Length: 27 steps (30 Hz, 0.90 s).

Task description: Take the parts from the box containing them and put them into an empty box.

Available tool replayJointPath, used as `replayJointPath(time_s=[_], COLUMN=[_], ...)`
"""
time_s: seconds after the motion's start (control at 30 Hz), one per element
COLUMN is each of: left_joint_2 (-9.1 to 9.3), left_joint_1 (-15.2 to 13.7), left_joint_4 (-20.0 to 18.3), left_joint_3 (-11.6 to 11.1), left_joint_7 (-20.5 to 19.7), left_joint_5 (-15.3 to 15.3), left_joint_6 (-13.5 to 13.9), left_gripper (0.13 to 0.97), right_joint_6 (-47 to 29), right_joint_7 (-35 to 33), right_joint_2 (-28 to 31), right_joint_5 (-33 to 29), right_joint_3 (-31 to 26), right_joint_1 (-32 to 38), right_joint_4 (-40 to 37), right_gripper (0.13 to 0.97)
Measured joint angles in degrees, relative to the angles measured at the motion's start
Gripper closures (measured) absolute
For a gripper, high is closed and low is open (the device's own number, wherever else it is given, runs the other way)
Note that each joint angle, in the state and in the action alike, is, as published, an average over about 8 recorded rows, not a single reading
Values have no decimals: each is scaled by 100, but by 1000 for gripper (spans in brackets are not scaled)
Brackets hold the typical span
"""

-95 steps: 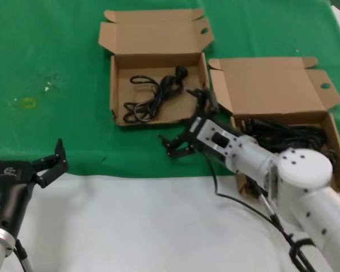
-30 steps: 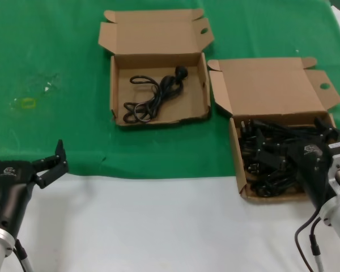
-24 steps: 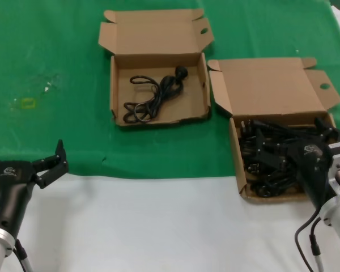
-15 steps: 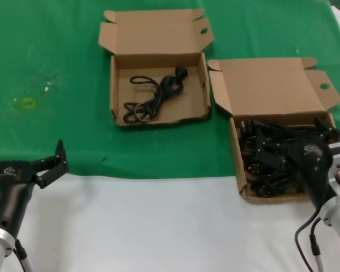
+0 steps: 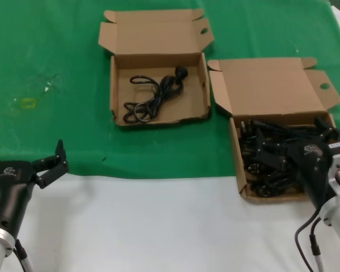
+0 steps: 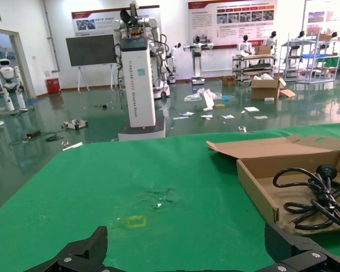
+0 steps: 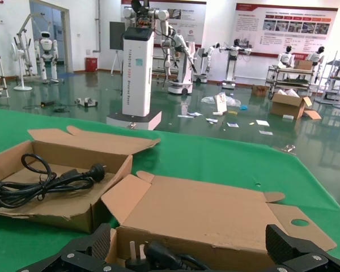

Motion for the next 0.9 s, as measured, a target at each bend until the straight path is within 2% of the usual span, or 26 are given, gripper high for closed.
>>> replayJointPath(time_s=[0.9], left_joint_2=[0], left_joint_1=[0], left_joint_4=[0], left_joint_3=[0], left_joint_7=[-1], left_joint_5=[0], left_joint_6=[0], left_gripper=[132], right_joint_6=[0], right_joint_7=[0], right_joint_2=[0], right_joint_5=[0], right_joint_3=[0], right_joint_1=[0], right_joint_4=[0], right_gripper=[129])
